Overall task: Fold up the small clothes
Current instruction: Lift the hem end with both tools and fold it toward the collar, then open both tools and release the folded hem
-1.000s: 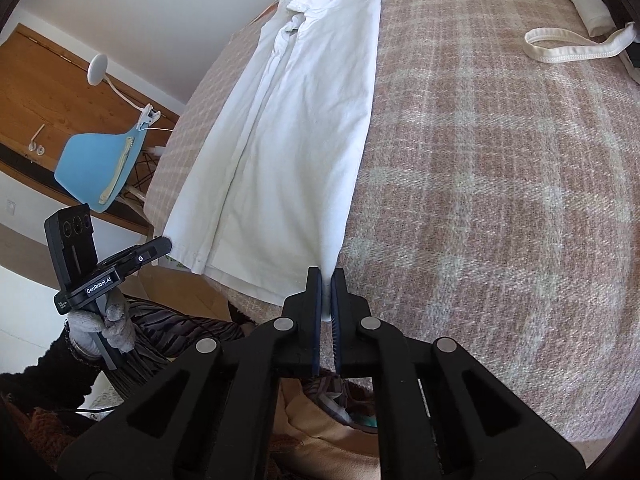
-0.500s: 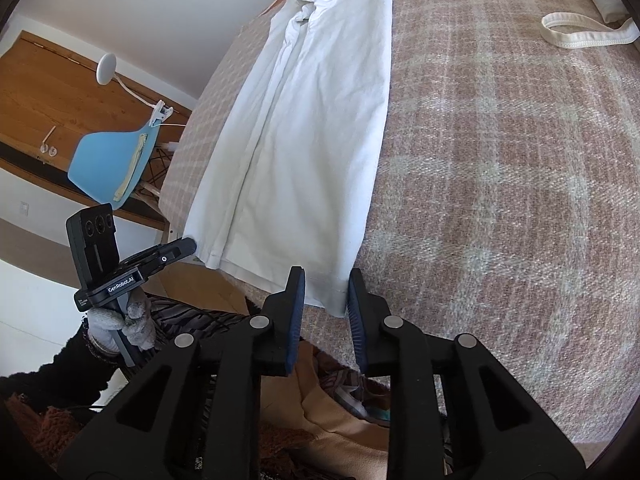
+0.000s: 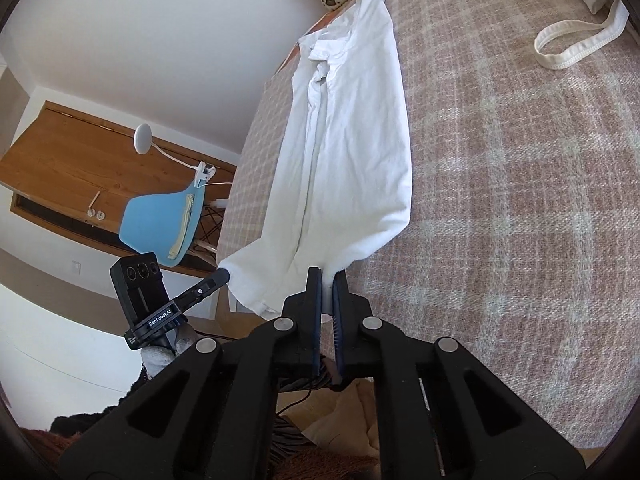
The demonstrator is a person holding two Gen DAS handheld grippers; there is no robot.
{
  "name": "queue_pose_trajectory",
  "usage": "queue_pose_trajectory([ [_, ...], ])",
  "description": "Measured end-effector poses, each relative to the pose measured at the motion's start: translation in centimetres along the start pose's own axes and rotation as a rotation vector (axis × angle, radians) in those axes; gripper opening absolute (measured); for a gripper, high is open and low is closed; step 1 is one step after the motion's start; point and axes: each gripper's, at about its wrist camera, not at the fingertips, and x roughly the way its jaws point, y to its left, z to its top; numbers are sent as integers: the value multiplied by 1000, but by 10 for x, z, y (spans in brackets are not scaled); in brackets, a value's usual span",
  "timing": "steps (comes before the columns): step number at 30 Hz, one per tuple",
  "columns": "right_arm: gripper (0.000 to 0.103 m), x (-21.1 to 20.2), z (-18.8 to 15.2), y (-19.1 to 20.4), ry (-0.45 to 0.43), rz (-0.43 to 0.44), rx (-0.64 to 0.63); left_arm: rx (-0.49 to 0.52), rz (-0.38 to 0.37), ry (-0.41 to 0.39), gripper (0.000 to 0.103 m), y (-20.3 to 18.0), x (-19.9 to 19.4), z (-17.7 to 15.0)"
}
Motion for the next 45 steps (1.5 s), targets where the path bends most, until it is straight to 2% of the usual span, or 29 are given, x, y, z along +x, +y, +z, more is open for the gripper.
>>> queue_pose_trajectory([
  [11, 6, 7, 53, 24, -55, -57, -51, -6, 18, -63, 5, 5, 12, 43],
  [19, 6, 29, 83, 11, -63, -115, -2, -4, 71, -64, 5, 22, 29, 65],
  [28, 6, 46, 99, -6, -57, -152, 44, -43, 109, -41, 5, 38, 53, 75],
  [32, 6, 52, 101, -8, -51, -180, 42, -21, 125, -33, 5, 37, 60, 76],
  [38, 6, 57, 103, -20, -38, -173, 77, -26, 147, -16, 5, 40, 69, 77],
  [40, 13, 52, 105, -24, -38, -169, 99, -37, 172, -20, 13, 42, 68, 80],
  [41, 25, 46, 105, -26, -54, -181, 103, -43, 190, -31, 15, 43, 65, 82],
  [42, 42, 39, 105, -25, -81, -200, 101, -44, 215, -49, 19, 45, 60, 83],
  [43, 48, 32, 105, -24, -110, -209, 93, -47, 230, -73, 22, 47, 55, 84],
  [45, 50, 20, 105, -19, -145, -221, 57, -42, 232, -109, 22, 50, 45, 85],
])
